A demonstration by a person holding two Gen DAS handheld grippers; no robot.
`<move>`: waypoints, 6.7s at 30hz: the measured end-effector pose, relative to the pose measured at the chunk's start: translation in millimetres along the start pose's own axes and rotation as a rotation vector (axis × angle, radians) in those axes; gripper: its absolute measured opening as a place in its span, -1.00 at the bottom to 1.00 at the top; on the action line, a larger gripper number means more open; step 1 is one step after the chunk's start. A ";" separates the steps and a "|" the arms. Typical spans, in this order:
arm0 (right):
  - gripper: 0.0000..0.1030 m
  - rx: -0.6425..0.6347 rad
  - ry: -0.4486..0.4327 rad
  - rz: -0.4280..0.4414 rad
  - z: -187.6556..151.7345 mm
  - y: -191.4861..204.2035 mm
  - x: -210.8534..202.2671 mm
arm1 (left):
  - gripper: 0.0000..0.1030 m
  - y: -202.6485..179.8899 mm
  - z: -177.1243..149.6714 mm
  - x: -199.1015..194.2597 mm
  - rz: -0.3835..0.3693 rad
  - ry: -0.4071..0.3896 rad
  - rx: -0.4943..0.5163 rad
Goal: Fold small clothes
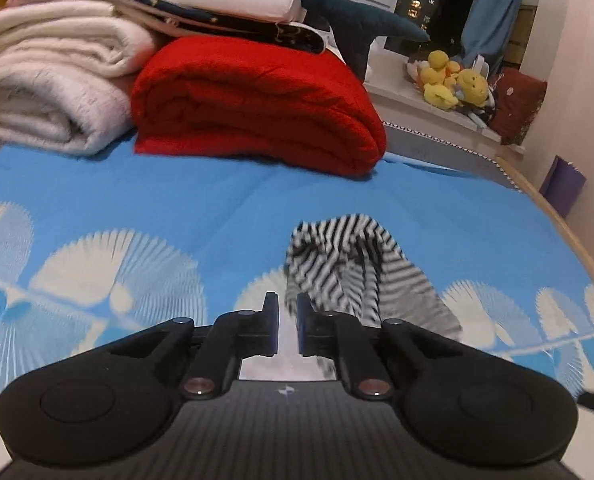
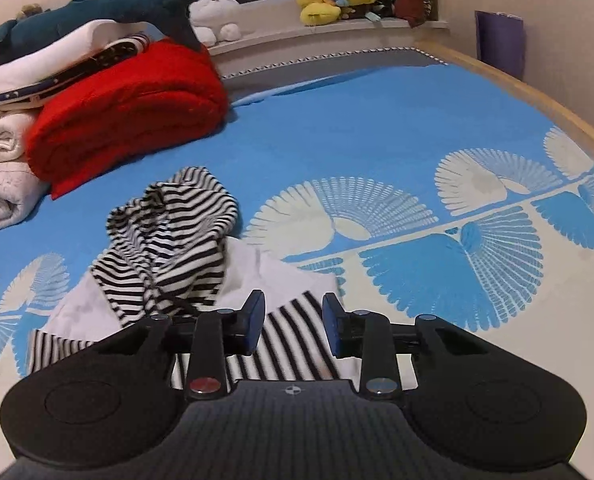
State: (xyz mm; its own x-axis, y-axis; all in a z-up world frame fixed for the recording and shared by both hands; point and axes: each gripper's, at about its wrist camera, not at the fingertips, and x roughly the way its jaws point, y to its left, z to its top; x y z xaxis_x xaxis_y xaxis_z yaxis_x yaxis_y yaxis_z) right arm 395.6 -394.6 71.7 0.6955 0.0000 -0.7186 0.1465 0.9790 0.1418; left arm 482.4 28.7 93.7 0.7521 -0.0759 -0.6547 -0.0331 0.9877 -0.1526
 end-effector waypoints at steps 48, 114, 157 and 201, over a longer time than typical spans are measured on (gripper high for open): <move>-0.38 0.070 0.029 -0.072 19.1 -49.8 28.0 | -0.94 -55.0 85.9 211.1 -0.169 0.143 0.132; 0.36 0.236 0.224 0.294 -32.0 40.8 64.0 | -0.94 30.1 -159.3 -60.6 -0.294 0.355 -0.212; -0.80 0.457 0.490 0.113 -89.5 -52.4 75.9 | -0.64 80.4 -147.9 -29.1 -0.076 0.424 -0.232; -0.23 -0.066 -0.363 0.119 -215.0 -96.4 -277.6 | -0.36 4.2 -307.2 -340.6 -0.083 0.073 0.011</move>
State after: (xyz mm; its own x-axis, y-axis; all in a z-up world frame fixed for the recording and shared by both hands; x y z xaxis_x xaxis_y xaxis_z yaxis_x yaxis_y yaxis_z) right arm 37.1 -445.1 111.1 0.9103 0.0534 -0.4104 0.0129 0.9875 0.1571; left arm 23.8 16.9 88.6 0.7020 -0.1669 -0.6924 0.0350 0.9791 -0.2005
